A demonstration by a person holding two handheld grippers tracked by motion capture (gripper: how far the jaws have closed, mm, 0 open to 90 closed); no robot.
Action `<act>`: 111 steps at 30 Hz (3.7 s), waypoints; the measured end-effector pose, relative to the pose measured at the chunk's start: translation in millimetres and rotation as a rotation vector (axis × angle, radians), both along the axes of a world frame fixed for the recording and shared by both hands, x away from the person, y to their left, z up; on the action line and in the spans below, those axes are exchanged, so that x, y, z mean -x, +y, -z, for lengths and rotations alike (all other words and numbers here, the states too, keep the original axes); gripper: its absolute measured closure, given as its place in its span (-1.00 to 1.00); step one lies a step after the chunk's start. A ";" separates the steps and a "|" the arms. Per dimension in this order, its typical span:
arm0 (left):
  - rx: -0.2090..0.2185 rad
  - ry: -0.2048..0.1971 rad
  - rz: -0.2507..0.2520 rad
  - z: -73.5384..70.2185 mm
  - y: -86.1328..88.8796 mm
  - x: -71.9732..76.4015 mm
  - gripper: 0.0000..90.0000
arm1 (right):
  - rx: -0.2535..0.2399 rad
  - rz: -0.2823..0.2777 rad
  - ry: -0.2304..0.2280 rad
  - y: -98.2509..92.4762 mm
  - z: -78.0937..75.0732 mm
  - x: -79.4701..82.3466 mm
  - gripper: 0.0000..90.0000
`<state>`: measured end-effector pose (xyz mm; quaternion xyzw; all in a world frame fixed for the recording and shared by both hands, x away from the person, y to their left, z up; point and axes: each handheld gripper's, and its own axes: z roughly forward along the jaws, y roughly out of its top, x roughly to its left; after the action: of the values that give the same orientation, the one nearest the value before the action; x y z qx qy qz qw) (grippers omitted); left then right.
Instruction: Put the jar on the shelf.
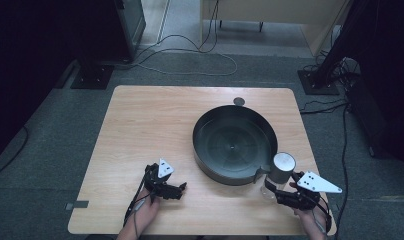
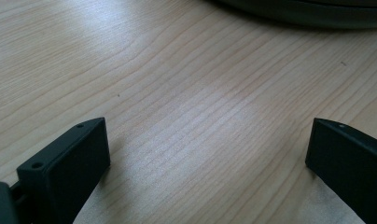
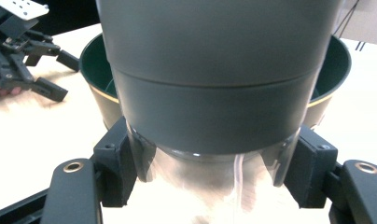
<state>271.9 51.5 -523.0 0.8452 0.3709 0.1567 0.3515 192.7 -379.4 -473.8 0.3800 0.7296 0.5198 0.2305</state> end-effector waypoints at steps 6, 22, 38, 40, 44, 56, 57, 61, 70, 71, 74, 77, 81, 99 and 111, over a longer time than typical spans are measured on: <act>0.000 0.000 0.000 0.0 0.0 0.0 -1.00 | -0.016 0.039 -0.020 -5.2 -1.8 1.1 -0.33; -0.001 0.000 0.000 0.0 0.0 0.0 -1.00 | -0.061 0.135 -0.108 -8.6 -18.5 3.9 -0.33; 0.001 0.000 -0.001 0.1 -0.1 0.0 -1.00 | -0.086 0.174 -0.206 4.2 -42.3 5.3 -0.33; 0.000 0.001 0.000 0.0 0.0 0.0 -1.00 | -0.085 0.176 -0.224 7.6 -46.3 6.2 -0.33; -0.001 0.000 0.001 -0.1 0.1 0.0 -1.00 | -0.086 0.168 -0.266 14.4 -55.0 8.7 -0.32; 0.001 0.000 -0.001 0.1 -0.1 0.0 -1.00 | -0.086 0.144 -0.353 41.2 -58.0 5.1 -0.32; 0.001 0.000 -0.001 0.1 -0.1 0.0 -1.00 | -0.085 0.144 -0.355 44.0 -56.8 3.8 -0.32; 0.002 0.000 -0.001 0.1 -0.1 0.1 -1.00 | -0.103 0.146 -0.378 51.2 -51.9 -0.7 -0.32; 0.002 0.000 -0.001 0.1 -0.2 0.1 -1.00 | -0.089 0.157 -0.406 64.5 -37.9 -10.7 -0.32; 0.002 0.000 -0.002 0.1 -0.2 0.1 -1.00 | -0.088 0.155 -0.400 65.7 -36.0 -11.9 -0.32; 0.002 0.000 -0.002 0.1 -0.2 0.1 -1.00 | -0.082 0.156 -0.392 68.2 -30.1 -15.5 -0.32; 0.002 0.000 -0.001 0.1 -0.2 0.1 -1.00 | -0.079 0.156 -0.370 69.2 -25.2 -18.8 -0.32; 0.003 0.000 -0.002 0.1 -0.2 0.1 -1.00 | -0.076 0.159 -0.335 68.9 -19.6 -22.8 -0.32; 0.003 -0.001 -0.002 0.1 -0.2 0.0 -1.00 | -0.035 0.138 -0.207 70.9 -3.6 -32.9 -0.32; 0.003 -0.001 -0.002 0.1 -0.2 0.1 -1.00 | -0.062 0.136 -0.137 66.8 2.8 -38.2 -0.32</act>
<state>271.8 51.3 -523.2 0.8442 0.3718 0.1568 0.3528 230.9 -312.6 -476.6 0.3992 0.6681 0.5502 0.3026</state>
